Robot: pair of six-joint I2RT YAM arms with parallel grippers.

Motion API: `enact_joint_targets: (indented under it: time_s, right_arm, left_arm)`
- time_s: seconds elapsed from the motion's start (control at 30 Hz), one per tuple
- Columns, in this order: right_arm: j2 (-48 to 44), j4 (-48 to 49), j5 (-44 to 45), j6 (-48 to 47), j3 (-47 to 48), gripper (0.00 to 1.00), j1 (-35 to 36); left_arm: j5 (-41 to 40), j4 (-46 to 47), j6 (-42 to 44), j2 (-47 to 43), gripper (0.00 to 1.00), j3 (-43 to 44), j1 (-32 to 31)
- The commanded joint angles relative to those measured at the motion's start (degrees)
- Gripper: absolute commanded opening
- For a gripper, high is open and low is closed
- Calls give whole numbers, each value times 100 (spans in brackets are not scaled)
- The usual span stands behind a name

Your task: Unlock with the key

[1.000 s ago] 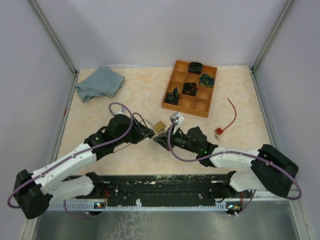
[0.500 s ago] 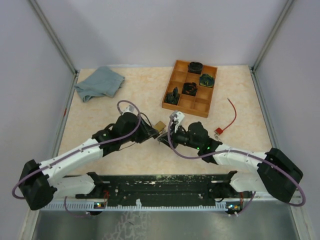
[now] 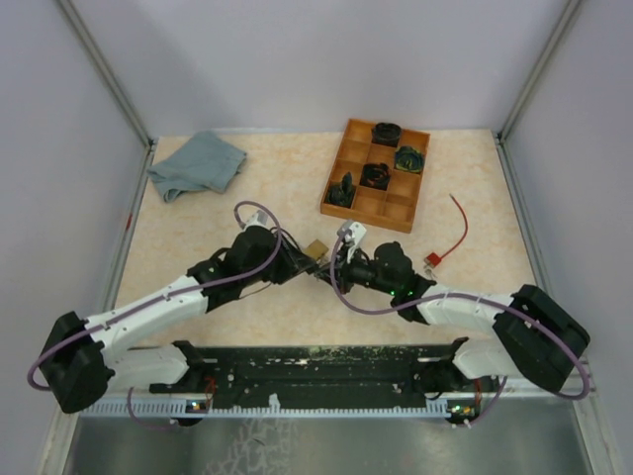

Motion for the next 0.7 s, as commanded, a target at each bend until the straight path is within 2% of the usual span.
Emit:
enact_joint_targets:
  time_s: [0.0,0.13,0.17,0.3,0.33,0.47,0.57,0.67]
  right_arm:
    - [-32,2358,378,-436,411,0,-154]
    - [203,3329,-469,-44,315,0,-146]
    - [154,3279,-584,-101,314,0,-146]
    - [-214,2085,-828,-562,501,0,-145]
    - [-325,2004,-812,-569,424,3,-146]
    - [-682,1570,-739,-600,129,25,-147]
    - [-858,1449,-761,-531,-72,32,-145]
    - [-980,1312,-800,-491,-196,34,-146]
  left_arm:
    - [2346,1334,-642,-120,0,-313,-385]
    - [2233,1048,-432,-78,0,-103,-381]
    - [2171,919,-390,-102,0,-101,-379]
    - [1520,516,-319,-533,0,-232,-62]
    - [1411,427,-264,-664,0,-262,62]
    - [1221,155,-150,-989,0,-226,642]
    - [1160,97,-112,-1029,0,-131,871]
    - [1143,43,-47,-970,0,0,968]
